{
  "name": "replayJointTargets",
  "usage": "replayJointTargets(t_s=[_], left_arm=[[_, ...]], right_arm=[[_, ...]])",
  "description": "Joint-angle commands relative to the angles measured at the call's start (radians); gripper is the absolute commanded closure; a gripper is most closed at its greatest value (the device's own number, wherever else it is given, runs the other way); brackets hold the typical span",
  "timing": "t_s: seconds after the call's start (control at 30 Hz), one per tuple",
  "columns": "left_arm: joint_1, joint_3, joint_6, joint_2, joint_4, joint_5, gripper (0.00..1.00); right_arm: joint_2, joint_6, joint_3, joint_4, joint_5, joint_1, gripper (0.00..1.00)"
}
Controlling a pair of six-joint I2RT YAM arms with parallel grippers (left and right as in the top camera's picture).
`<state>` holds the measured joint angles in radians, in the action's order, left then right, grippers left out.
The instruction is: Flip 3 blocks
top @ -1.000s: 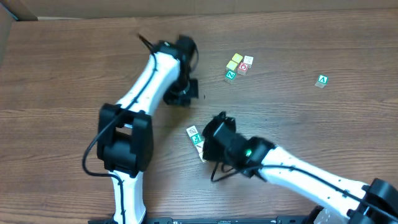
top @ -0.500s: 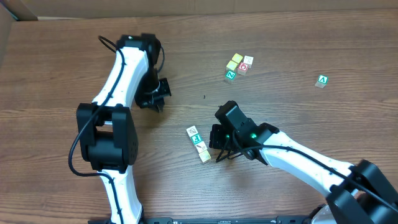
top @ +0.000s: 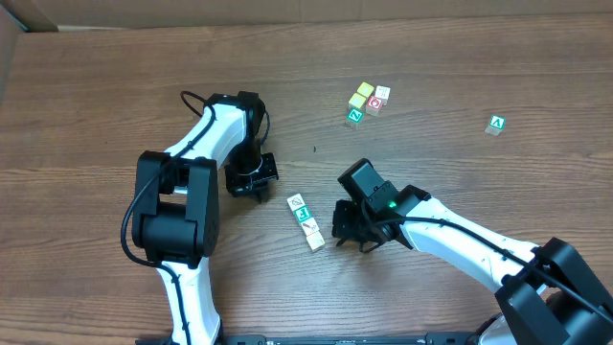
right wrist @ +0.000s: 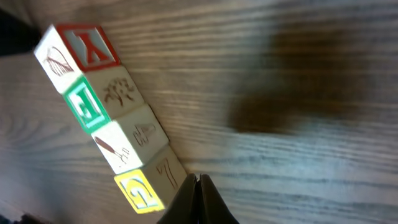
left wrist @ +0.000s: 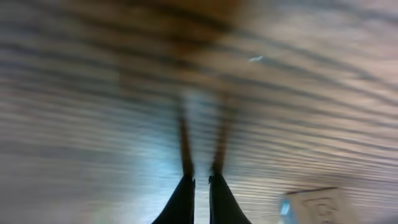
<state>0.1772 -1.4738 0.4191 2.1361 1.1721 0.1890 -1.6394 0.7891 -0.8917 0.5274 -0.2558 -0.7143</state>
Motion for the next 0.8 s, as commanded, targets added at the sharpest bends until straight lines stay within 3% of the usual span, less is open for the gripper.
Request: replayJointTargets(t_s=[0.0,0.77], left_arm=[[0.035,0.019,-0.008,0.003,-0.054,0.096,0.96],[0.079,0.053,-0.007,0.003,-0.058,0.093,0.96]], right_arm=[[0.005,0.011,0.008,-0.003,-0.011,-0.018,0.96],[0.005,0.056,0.057,-0.051,0.006,-0.045,0.96]])
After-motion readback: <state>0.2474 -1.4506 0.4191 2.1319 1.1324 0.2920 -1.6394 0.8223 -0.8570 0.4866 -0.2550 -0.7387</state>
